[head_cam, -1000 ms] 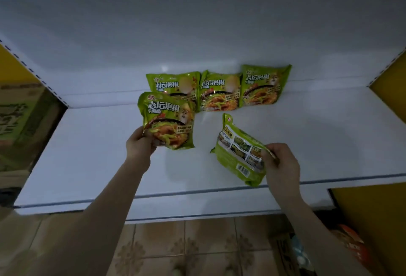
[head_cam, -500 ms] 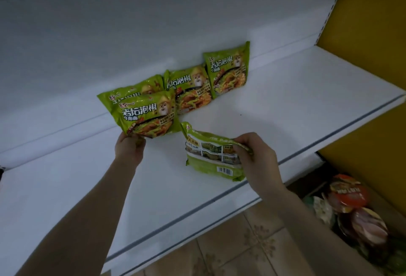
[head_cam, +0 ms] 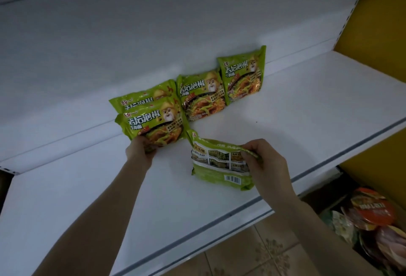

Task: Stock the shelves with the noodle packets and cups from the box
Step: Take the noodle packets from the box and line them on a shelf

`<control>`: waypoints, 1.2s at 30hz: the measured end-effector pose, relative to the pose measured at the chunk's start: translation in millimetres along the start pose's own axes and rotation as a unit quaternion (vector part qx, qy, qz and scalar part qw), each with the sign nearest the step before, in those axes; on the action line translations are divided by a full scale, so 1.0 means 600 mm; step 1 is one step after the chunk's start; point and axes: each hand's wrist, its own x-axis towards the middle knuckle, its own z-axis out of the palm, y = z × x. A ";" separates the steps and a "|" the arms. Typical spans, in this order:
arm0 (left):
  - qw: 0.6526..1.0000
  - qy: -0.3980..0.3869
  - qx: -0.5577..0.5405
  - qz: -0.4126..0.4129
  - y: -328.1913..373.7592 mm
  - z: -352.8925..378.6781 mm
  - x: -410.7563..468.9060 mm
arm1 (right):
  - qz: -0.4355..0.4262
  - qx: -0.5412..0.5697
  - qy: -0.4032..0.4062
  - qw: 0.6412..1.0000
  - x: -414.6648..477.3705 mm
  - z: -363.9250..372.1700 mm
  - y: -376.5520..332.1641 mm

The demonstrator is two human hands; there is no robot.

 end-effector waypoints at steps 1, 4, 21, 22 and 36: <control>0.999 -0.016 0.034 0.014 0.005 -0.003 -0.008 | -0.005 -0.004 0.002 1.000 0.002 0.000 0.000; 0.980 -0.074 0.142 0.117 0.008 -0.012 -0.008 | -0.013 -0.009 0.001 1.000 0.009 0.003 -0.002; 0.980 0.066 -0.044 0.180 -0.029 -0.009 0.027 | -0.030 -0.023 -0.024 0.999 0.024 0.013 -0.018; 0.980 0.073 -0.016 0.186 -0.030 -0.009 0.031 | -0.029 -0.023 -0.024 0.999 0.025 0.013 -0.018; 0.944 -0.003 0.222 0.246 -0.009 -0.023 0.036 | -0.030 -0.029 -0.021 0.999 0.027 0.012 -0.012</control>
